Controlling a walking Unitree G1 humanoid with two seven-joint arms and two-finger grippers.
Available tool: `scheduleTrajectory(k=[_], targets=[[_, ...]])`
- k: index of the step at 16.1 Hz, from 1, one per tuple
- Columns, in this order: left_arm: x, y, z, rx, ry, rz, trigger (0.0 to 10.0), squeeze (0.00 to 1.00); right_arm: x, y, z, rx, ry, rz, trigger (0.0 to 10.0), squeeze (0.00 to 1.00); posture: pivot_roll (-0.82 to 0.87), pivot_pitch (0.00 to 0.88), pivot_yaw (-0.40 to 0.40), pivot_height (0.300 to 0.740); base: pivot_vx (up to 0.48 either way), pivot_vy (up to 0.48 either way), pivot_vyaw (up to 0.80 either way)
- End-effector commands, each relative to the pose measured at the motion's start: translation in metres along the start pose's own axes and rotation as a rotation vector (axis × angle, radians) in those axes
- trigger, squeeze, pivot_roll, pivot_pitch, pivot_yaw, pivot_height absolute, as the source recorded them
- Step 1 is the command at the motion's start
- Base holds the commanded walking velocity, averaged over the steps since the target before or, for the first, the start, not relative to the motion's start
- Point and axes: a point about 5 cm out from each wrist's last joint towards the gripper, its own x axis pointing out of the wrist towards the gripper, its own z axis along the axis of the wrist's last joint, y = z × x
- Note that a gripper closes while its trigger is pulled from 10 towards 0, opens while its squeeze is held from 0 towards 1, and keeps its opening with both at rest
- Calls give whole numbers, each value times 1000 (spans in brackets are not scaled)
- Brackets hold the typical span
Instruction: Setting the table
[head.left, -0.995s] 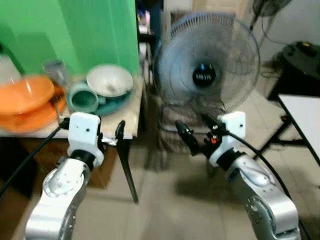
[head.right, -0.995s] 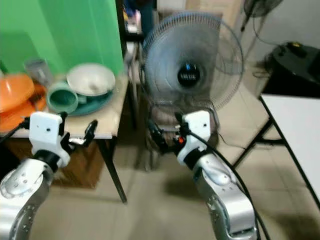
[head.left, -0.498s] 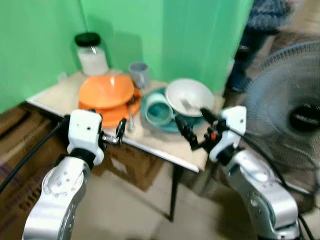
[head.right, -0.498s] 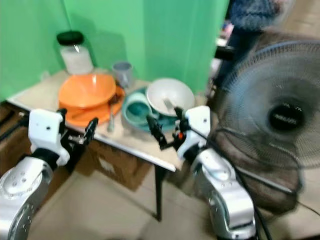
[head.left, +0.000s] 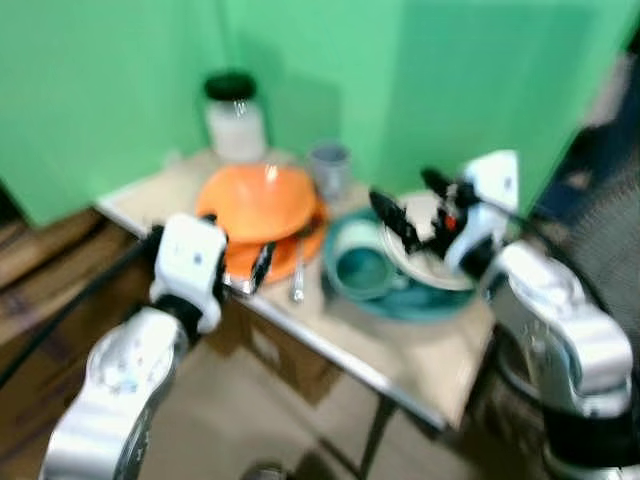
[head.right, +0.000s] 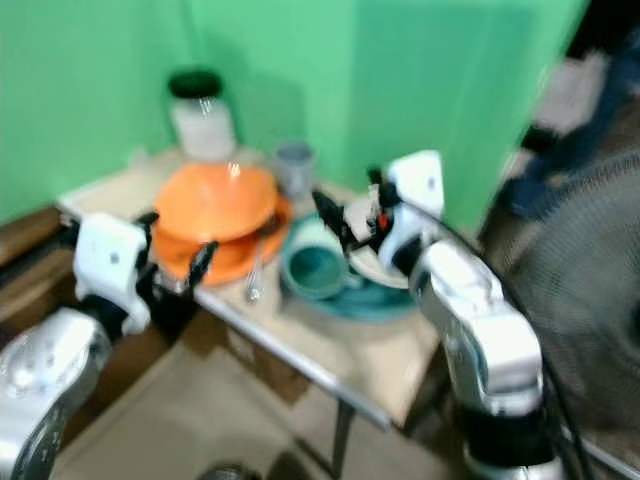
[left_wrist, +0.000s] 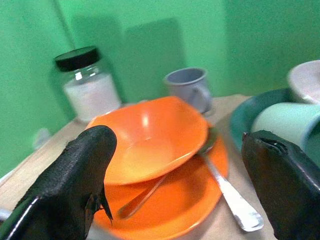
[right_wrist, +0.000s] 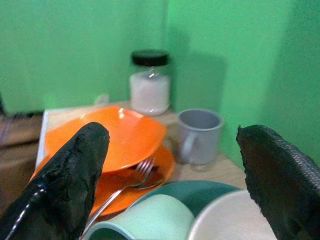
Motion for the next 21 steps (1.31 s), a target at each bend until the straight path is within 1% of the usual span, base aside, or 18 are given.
scheduleTrajectory(k=[1,2,3,5,7,9,11,13,15,18,19,20,21], targets=[[0,-2,2,-4,-2,-20,10000,0,-1,-6,-6,-19,69,13,10000,0,104,0,22,740,0,0,0],[-1,-3,1,-4,3,-37,10000,0,1,-9,-10,-44,154,37,10000,0,101,0,22,740,0,0,0],[-2,-5,1,-2,10,-79,10000,0,3,-15,-14,-58,255,38,10000,0,102,0,22,740,0,0,0],[-6,-10,1,4,32,-184,10000,0,7,-29,-16,-64,406,-16,10000,0,103,0,19,740,0,0,0],[-11,-13,-1,-14,55,-257,10000,0,11,-36,-13,-56,469,-41,10000,0,101,0,18,740,0,0,0],[-19,-16,-3,-31,95,-361,10000,0,17,-40,-12,-36,563,-56,10000,0,100,0,21,740,0,0,0],[-25,-16,-3,-70,114,-426,10000,0,21,-44,-13,-29,632,-92,10000,0,100,0,18,740,0,0,0],[-30,-15,-1,-74,119,-458,10000,0,22,-48,-14,-17,682,-118,10000,0,102,0,16,740,0,0,0],[-34,-16,1,-88,118,-491,10000,0,17,-55,-17,-8,749,-143,10000,0,100,0,7,740,0,0,0],[-35,-17,1,-93,123,-504,10000,0,12,-58,-22,14,801,-149,10000,0,95,0,13,740,0,0,0],[-34,-16,1,-83,120,-502,10000,0,8,-60,-25,22,820,-150,8392,0,91,0,16,740,0,0,0],[-33,-16,1,-83,120,-503,10000,0,7,-60,-25,25,823,-151,8392,0,91,0,16,740,0,0,0],[-33,-16,0,-84,121,-508,10000,0,6,-61,-27,29,832,-157,6392,0,91,0,16,740,0,0,0]])
